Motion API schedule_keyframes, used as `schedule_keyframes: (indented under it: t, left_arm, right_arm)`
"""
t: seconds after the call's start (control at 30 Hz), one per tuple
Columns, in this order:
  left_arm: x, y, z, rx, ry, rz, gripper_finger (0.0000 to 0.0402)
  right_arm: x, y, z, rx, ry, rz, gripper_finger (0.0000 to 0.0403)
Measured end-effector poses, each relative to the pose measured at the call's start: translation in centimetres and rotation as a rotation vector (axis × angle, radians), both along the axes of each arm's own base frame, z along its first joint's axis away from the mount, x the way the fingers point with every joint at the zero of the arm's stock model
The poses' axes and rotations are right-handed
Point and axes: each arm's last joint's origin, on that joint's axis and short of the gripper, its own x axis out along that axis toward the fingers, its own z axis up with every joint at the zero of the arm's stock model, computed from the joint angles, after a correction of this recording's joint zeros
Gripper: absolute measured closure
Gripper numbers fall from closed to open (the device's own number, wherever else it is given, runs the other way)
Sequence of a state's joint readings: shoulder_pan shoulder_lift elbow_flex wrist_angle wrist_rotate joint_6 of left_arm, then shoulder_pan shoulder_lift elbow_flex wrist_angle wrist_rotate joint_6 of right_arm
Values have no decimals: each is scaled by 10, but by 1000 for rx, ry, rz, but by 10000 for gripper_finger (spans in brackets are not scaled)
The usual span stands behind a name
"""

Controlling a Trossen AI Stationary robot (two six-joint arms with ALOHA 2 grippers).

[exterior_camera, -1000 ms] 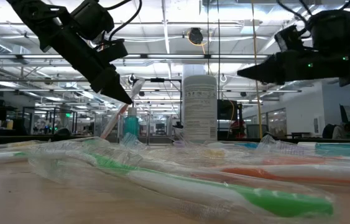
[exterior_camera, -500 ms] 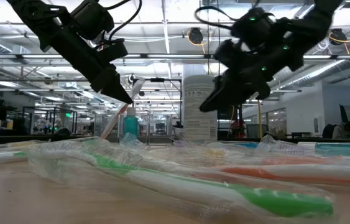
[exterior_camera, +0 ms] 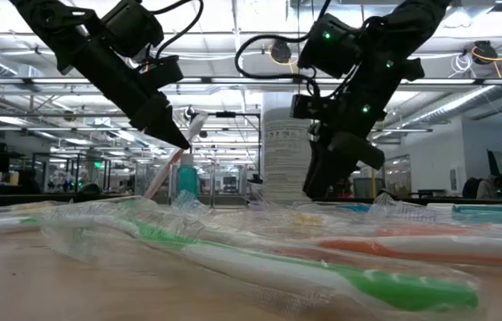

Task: Pick & Place toothbrushing station
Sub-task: Put the blue toothbrush into the transparent organizer

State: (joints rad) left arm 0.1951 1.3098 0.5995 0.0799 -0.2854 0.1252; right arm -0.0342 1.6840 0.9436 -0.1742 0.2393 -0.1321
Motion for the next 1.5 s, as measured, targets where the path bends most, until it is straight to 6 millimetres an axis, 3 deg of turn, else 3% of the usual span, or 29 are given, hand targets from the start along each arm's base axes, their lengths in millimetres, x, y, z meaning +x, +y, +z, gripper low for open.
schedule_keyframes:
  t: [0.23,0.57,1.0,1.5]
  left_arm:
    - [0,-1,0,-20,-4,-27,380]
    - [0,-1,0,-19,-3,-27,380]
    - [0,-1,0,-19,-3,-27,380]
    - [0,-1,0,-19,-3,-27,380]
  right_arm:
    - [-9,-8,-5,90,77,-63,314]
    - [-8,-10,-5,194,40,-145,314]
    - [-19,-14,-20,201,33,-173,314]
    - [-19,-50,-20,219,-119,-317,324]
